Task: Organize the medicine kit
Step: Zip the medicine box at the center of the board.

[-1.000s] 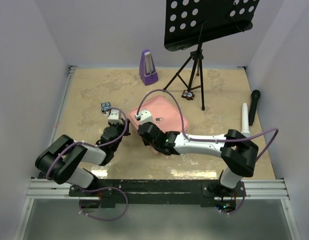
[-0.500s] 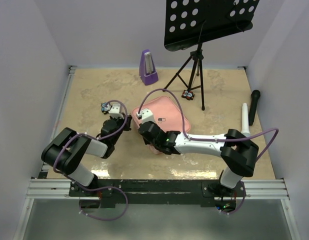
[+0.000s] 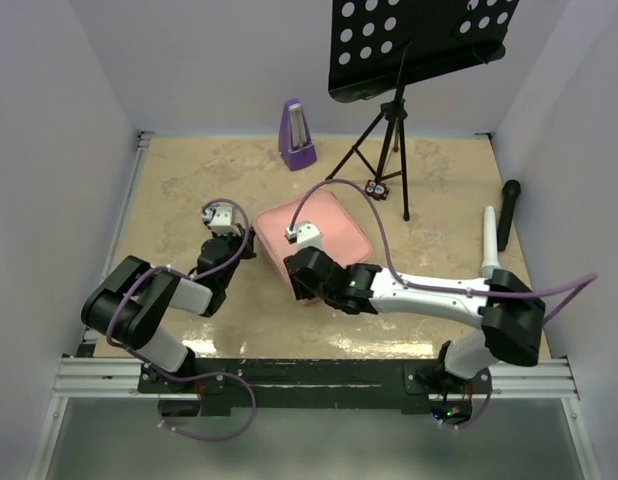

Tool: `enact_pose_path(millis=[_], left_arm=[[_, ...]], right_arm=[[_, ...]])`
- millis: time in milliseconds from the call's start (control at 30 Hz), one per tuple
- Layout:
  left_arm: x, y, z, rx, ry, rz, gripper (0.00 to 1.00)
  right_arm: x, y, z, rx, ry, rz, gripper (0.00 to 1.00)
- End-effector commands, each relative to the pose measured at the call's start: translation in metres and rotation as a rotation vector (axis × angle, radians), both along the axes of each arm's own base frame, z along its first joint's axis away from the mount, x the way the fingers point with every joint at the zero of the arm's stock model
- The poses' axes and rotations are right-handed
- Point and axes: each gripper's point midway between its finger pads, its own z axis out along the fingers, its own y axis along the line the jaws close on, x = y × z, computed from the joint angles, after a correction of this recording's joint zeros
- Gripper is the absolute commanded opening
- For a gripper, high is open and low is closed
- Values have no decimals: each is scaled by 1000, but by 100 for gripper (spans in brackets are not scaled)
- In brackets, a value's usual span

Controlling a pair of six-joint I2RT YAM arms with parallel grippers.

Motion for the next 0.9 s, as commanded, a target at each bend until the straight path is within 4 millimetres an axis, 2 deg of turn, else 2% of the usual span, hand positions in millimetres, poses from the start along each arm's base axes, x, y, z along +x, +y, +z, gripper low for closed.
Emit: enact_pose_path(millis=[0,133,233,300,333,367,500,600,733,867], left_arm=[[14,54,50,-63,-174,271,0],[3,54,52,-63,-170,286,0],[-6,51,53,-60,-167,288,0],[-13,47,53,-62,-166,279,0],[-16,44,52,-61,-161,274,0],[-20,42,50,-61,-156,270,0],[-39,28,38,-92,-119,225,0],[-55,25,23,-114,-78,208,0],[-69,28,7,-140,-37,211,0],[-77,26,2,-151,-28,197,0]], right_arm=[[-28,-31,14,-1,99,-61,51],[-26,-46,42,152,102,-152,65],[-22,-60,52,286,135,-196,76],[-20,-69,54,360,159,-206,92],[-17,-70,57,402,164,-210,96],[-15,-76,57,430,169,-220,97],[-11,-76,68,496,150,-229,98],[-8,-78,68,505,151,-259,98],[-11,-79,57,547,202,-288,98],[-18,-77,41,582,264,-309,96]])
